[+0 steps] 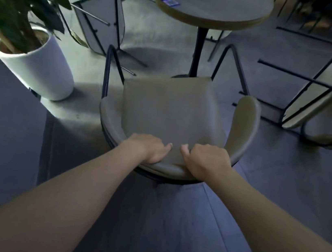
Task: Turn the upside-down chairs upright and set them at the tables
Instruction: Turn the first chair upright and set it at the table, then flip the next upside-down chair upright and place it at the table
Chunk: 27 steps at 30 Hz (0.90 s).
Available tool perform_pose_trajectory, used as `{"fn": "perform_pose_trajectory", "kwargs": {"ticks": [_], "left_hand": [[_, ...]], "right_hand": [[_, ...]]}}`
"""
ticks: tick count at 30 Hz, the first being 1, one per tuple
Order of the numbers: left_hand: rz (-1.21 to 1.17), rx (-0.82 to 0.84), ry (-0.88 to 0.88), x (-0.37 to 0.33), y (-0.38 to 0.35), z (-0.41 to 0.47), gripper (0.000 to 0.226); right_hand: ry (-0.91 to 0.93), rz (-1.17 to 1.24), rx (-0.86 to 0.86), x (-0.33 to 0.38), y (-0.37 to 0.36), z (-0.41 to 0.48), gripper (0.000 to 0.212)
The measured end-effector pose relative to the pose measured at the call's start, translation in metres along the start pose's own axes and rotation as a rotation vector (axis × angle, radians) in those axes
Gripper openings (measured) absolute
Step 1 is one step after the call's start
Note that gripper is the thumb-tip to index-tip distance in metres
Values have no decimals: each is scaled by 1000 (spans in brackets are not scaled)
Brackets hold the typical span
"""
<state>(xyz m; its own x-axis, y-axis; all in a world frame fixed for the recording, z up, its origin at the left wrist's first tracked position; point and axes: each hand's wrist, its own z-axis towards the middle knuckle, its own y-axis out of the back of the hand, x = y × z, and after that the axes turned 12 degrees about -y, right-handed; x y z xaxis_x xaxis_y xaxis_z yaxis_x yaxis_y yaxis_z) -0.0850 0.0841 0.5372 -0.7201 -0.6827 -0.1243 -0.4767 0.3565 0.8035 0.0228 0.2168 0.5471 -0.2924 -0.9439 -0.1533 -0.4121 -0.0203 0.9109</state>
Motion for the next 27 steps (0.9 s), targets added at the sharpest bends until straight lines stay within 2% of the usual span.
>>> {"fn": "perform_pose_trajectory", "kwargs": {"ticks": [2,5,7,9,11,14,17,19,21,23,27], "left_hand": [[-1,-88,11,6,6,3,71],[65,-361,15,14,11,8,65],[154,-532,-9,19,16,10,57],[201,-637,-48,26,19,15,45],[173,-673,-54,33,23,24,43],[93,-685,-5,39,28,38,58],[96,-694,0,38,25,40,58],[91,-671,7,38,25,39,60],[50,-606,-21,39,29,40,60],[-66,-572,-75,36,44,39,52],[-75,-686,-183,7,134,26,43]], "right_hand": [[19,-29,-63,-1,5,11,46],[24,-35,-103,-1,12,31,47],[7,-42,-102,-2,22,48,48],[7,-60,-115,0,31,66,49],[-9,-61,-102,1,37,83,49],[4,-54,-107,1,42,96,50],[16,0,-121,1,37,93,48],[-40,98,-84,2,36,95,41],[-177,315,-68,2,39,95,41],[-261,516,-133,-3,51,89,45],[-278,610,-333,-44,125,71,36]]}}
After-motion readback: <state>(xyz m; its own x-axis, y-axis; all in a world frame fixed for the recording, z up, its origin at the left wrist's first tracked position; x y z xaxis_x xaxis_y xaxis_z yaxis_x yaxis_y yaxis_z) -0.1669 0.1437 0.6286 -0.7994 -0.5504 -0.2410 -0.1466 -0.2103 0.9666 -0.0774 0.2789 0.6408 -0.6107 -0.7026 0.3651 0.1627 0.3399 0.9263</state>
